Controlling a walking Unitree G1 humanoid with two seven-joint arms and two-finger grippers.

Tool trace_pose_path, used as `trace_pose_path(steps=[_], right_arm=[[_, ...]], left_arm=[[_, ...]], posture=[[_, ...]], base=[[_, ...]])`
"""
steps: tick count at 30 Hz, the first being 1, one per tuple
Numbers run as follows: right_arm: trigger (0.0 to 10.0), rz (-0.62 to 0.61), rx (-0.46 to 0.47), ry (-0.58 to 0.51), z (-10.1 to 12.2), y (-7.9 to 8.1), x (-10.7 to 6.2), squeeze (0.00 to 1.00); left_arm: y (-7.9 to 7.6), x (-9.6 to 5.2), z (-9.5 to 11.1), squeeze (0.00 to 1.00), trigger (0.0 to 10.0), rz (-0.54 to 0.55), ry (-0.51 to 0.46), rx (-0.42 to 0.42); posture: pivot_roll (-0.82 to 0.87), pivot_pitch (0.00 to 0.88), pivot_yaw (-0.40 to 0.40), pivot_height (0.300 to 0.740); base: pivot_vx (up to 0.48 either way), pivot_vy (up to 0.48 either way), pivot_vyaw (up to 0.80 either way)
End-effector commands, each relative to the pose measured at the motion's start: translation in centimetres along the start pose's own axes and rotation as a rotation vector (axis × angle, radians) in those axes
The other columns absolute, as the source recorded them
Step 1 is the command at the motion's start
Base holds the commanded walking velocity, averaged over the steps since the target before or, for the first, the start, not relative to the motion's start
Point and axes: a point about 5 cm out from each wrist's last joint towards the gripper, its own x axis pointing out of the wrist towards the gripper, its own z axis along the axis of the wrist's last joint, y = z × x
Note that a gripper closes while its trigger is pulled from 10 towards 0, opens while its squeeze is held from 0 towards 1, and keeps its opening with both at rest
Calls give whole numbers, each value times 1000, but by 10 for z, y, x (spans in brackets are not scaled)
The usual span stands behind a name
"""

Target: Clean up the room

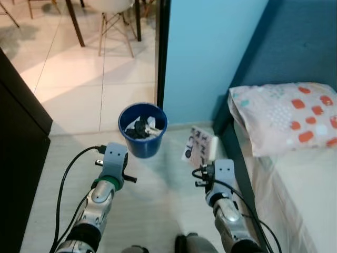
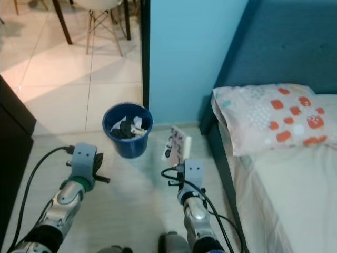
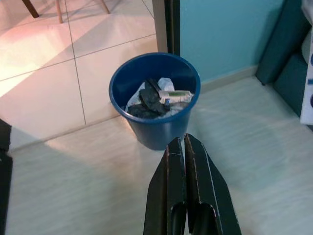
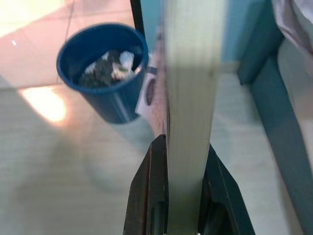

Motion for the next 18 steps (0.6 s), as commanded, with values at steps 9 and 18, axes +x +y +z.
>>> trace_pose_path(steps=[9, 18], right_arm=[[10000, -25, 5, -4, -1, -6, -2, 0], [10000, -25, 2, -6, -1, -6, -2, 0]], left_arm=[[-5, -3, -7, 0, 10000, -12, 29, -3], [-7, -3, -7, 0, 10000, -18, 22, 2]], posture=[[21, 95, 41, 740], [18, 88, 40, 740]], base=[[352, 0, 0], [0, 0, 0]])
